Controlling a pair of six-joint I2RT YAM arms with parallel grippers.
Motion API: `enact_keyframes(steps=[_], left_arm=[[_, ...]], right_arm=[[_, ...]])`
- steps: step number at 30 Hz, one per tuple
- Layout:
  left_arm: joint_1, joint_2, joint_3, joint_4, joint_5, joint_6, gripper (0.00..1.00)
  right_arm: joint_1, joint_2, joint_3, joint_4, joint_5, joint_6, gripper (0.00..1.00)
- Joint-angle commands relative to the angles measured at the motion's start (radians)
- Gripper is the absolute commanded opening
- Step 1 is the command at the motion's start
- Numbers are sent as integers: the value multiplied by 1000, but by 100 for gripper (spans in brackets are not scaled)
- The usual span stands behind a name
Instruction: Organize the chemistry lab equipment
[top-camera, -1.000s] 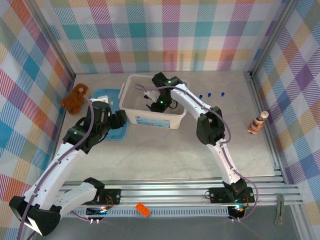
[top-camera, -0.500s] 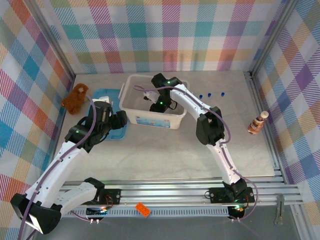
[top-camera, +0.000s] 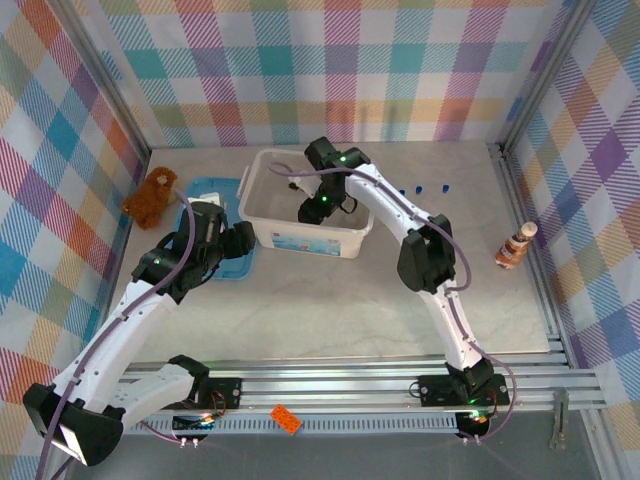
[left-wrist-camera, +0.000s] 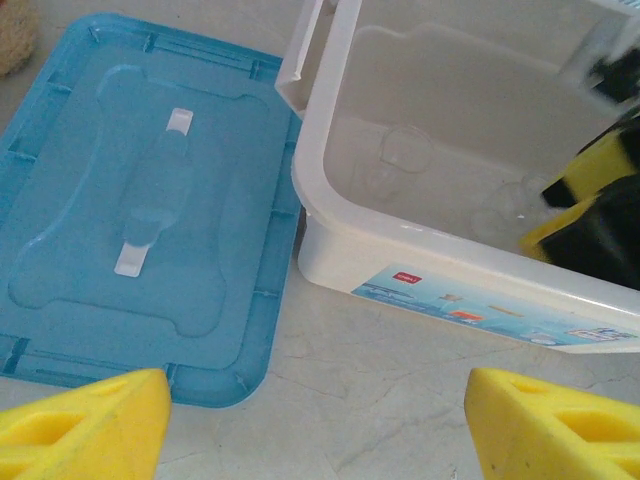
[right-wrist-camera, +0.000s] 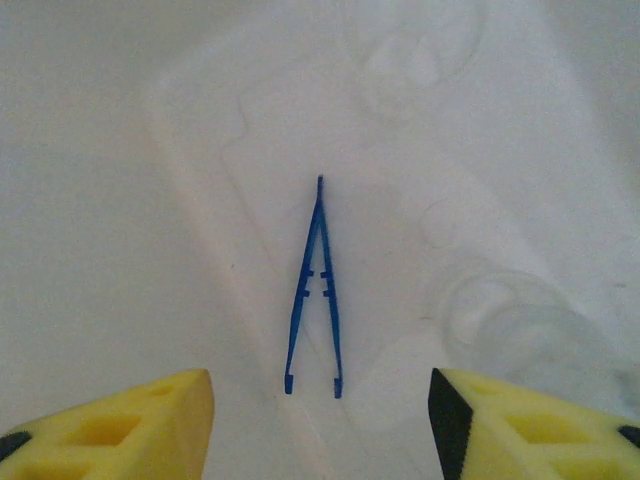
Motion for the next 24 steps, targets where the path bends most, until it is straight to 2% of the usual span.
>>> enact_keyframes(steps=[1,6,9,15,18,24], left_arm=[[13,-3,-19,8,-14,-22,77],[13,-21,-40,0,-30,-72,78],[14,-54,-65,-6,-54,-97,78],[15,-107,-109,-23,-90,-151,80],[15,-107,-115,-36,-97,-178,80],[48,-120,-162,-65,-105,-267,87]], right_arm=[[10,-120,48,31,42,40,64],[12,-202,45,45,80,116,66],[20,-265,-3,56,46,179,66],[98,-421,-249,166,-10,281,67],[139,-490,-381,235,-76,334,68],[217,-544,-562,298,-104,412,68]])
